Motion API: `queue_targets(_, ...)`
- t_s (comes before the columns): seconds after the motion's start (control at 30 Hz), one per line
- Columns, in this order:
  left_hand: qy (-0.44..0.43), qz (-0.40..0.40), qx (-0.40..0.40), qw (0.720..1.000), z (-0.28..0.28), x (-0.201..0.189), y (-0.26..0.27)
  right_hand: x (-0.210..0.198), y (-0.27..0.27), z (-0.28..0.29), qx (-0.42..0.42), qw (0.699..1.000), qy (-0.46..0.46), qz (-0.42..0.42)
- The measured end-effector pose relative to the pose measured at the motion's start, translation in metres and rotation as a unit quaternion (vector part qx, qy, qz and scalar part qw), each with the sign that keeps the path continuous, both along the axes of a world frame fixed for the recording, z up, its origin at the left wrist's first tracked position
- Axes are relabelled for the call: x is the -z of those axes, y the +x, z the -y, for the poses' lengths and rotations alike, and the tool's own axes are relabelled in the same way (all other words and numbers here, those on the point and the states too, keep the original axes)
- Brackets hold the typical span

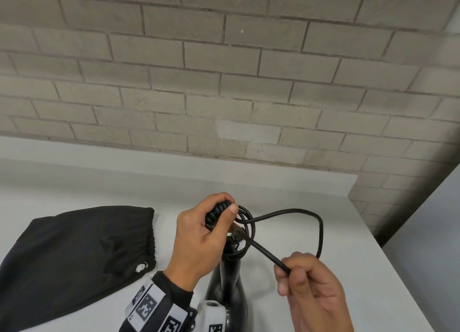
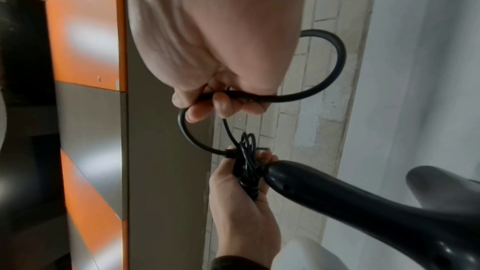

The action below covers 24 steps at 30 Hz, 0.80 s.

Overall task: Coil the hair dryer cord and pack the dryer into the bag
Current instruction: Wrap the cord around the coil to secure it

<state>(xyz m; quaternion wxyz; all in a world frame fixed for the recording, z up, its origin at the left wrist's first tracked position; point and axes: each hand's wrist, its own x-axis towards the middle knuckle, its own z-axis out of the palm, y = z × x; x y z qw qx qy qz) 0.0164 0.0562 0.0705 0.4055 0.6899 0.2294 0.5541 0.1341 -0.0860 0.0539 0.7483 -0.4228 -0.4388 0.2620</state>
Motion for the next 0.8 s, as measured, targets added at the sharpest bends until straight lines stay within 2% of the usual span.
queue_targets(0.13,-0.011,0.007,-0.002,1.0,-0.002,0.001,-0.004,-0.003,0.001,-0.004,-0.008,0.999,0.039,0.023)
queue_targets(0.27,-0.033,0.027,0.006,0.999,-0.003,-0.001,-0.007,0.0,0.024,0.005,-0.039,0.996,0.062,0.044)
queue_targets(0.33,-0.036,0.028,0.001,0.999,-0.005,-0.001,-0.009,0.002,0.039,0.016,-0.014,0.997,0.028,0.069)
queue_targets(0.37,-0.036,0.028,-0.001,0.999,-0.005,0.0,-0.01,0.002,0.045,0.023,0.021,0.995,-0.017,0.092)
queue_targets(0.47,-0.039,0.026,-0.004,0.999,-0.006,0.001,-0.01,0.004,0.052,0.034,0.116,0.965,-0.148,0.183)
queue_targets(0.53,-0.04,0.025,-0.003,0.999,-0.004,0.001,-0.009,0.013,0.054,0.032,0.131,0.934,-0.163,0.29)
queue_targets(0.6,-0.046,0.027,0.003,0.999,-0.002,0.001,-0.008,0.027,0.06,0.028,0.145,0.886,-0.16,0.411)
queue_targets(0.67,-0.051,0.027,0.009,0.998,0.0,0.0,-0.007,0.04,0.061,0.025,0.137,0.859,-0.144,0.472)
queue_targets(0.73,-0.054,0.024,0.012,0.998,0.002,0.0,-0.007,0.038,0.053,0.02,0.127,0.858,-0.115,0.485)
queue_targets(0.8,-0.048,0.015,0.011,0.999,0.003,-0.001,-0.006,0.027,0.038,0.019,0.134,0.882,-0.066,0.447)
